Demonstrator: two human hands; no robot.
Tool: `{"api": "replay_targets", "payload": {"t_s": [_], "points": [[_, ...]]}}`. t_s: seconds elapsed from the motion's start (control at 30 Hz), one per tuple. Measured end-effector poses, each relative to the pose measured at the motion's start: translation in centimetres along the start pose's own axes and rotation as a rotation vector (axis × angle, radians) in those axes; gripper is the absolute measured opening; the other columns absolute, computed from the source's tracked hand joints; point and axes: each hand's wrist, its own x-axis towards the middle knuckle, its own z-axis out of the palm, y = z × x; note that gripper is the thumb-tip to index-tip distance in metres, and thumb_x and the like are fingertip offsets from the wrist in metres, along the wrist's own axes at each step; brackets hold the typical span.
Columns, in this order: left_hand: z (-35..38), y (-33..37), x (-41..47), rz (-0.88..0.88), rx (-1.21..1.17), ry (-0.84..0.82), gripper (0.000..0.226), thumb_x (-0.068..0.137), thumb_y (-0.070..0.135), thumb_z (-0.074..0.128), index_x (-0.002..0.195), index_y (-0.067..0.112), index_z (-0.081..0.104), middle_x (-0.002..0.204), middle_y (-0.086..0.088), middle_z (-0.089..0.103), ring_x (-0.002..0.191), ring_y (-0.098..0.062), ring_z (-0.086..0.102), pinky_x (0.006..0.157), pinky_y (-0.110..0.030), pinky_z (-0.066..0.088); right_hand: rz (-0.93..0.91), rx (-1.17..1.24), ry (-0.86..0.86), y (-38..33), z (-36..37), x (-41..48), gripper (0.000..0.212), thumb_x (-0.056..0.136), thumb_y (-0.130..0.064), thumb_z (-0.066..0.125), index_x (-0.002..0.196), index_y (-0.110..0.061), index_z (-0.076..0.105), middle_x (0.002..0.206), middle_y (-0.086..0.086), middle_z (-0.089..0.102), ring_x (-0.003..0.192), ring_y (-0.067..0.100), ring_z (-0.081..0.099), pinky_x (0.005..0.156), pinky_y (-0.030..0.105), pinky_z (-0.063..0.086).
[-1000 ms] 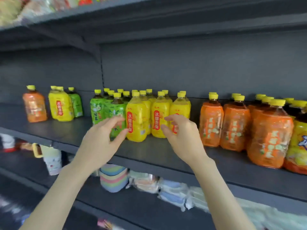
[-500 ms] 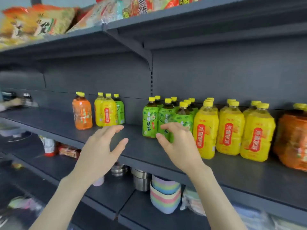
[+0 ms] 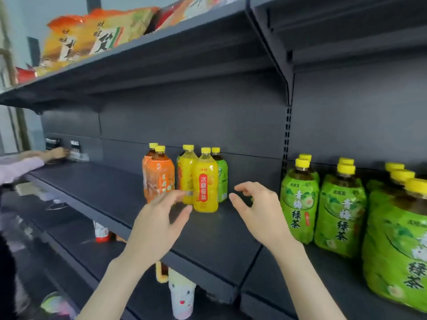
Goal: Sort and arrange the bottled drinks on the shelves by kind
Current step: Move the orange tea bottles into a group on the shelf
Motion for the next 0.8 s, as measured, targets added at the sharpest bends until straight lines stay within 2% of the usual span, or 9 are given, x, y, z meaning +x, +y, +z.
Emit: {"api": "replay_targets", "payload": {"t_s": [0.17, 0.33, 0.43, 0.53, 0.63, 0.73, 0.8], "points": [[-0.2, -9.0, 3.5, -0.090, -0.044, 0.043, 0.028, 0.087, 0.034, 0.059, 0.112, 0.022, 0.064, 0.108, 0.008, 0.067, 0.093, -0.010, 0.063, 0.085, -0.034, 0.050, 0.006, 0.044, -0.030, -2.2, 8.1, 4.9, 0.029, 0.092, -0.031, 0.060, 0.114, -0.013, 0.066, 0.112, 0.002, 0.068, 0.101, 0.019, 0.063, 0.086, 0.041, 0.053], [1.0, -18.8, 6.5, -0.117, -0.165, 0.009, 0.025, 0.087, 0.030, 0.060, 0.110, 0.019, 0.066, 0.104, 0.009, 0.068, 0.095, -0.003, 0.061, 0.081, -0.013, 0.042, 0.056, 0.038, -0.030, -4.2, 17.0, 8.3, 0.027, 0.092, -0.030, 0.060, 0.111, -0.012, 0.067, 0.103, 0.004, 0.071, 0.094, 0.017, 0.065, 0.080, 0.038, 0.054], [1.8, -23.8, 8.7, -0.133, -0.261, -0.005, 0.027, 0.087, 0.031, 0.060, 0.110, 0.017, 0.065, 0.105, 0.007, 0.068, 0.096, -0.002, 0.061, 0.086, -0.020, 0.046, 0.125, 0.034, 0.004, -5.3, 21.5, 10.6, 0.030, 0.092, -0.031, 0.060, 0.114, -0.011, 0.065, 0.110, 0.004, 0.070, 0.098, 0.019, 0.065, 0.080, 0.036, 0.053], [2.9, -27.7, 11.5, -0.143, -0.368, -0.008, 0.034, 0.087, 0.036, 0.059, 0.117, 0.020, 0.056, 0.115, 0.008, 0.059, 0.104, -0.001, 0.054, 0.089, -0.024, 0.044, 0.209, 0.056, 0.058, -6.0, 25.0, 12.4, 0.041, 0.090, -0.039, 0.061, 0.122, -0.014, 0.059, 0.117, 0.002, 0.067, 0.103, 0.020, 0.064, 0.084, 0.038, 0.053], [4.5, -29.9, 14.1, -0.220, -0.545, -0.030, 0.040, 0.085, 0.045, 0.058, 0.119, 0.032, 0.042, 0.123, 0.012, 0.042, 0.109, 0.003, 0.045, 0.094, -0.027, 0.039, 0.295, 0.122, 0.076, -6.4, 27.2, 13.5, 0.059, 0.086, -0.045, 0.064, 0.135, -0.017, 0.046, 0.123, -0.005, 0.060, 0.110, 0.013, 0.058, 0.088, 0.029, 0.051], [6.6, -32.3, 16.7, -0.337, -0.632, -0.089, 0.067, 0.085, 0.050, 0.054, 0.140, 0.020, 0.028, 0.140, 0.001, 0.028, 0.129, -0.011, 0.035, 0.103, -0.032, 0.033, 0.396, 0.213, 0.085, -6.4, 28.8, 14.6, 0.073, 0.083, -0.045, 0.068, 0.141, -0.020, 0.033, 0.112, -0.016, 0.050, 0.103, 0.004, 0.051, 0.074, 0.014, 0.045], [7.3, -33.5, 18.6, -0.363, -0.676, -0.161, 0.073, 0.086, 0.051, 0.052, 0.144, 0.016, 0.023, 0.147, -0.003, 0.023, 0.133, -0.014, 0.032, 0.103, -0.031, 0.032, 0.450, 0.297, 0.090, -6.0, 29.6, 15.4, 0.079, 0.081, -0.044, 0.069, 0.144, -0.022, 0.027, 0.107, -0.022, 0.047, 0.099, 0.000, 0.051, 0.069, 0.009, 0.044]]}}
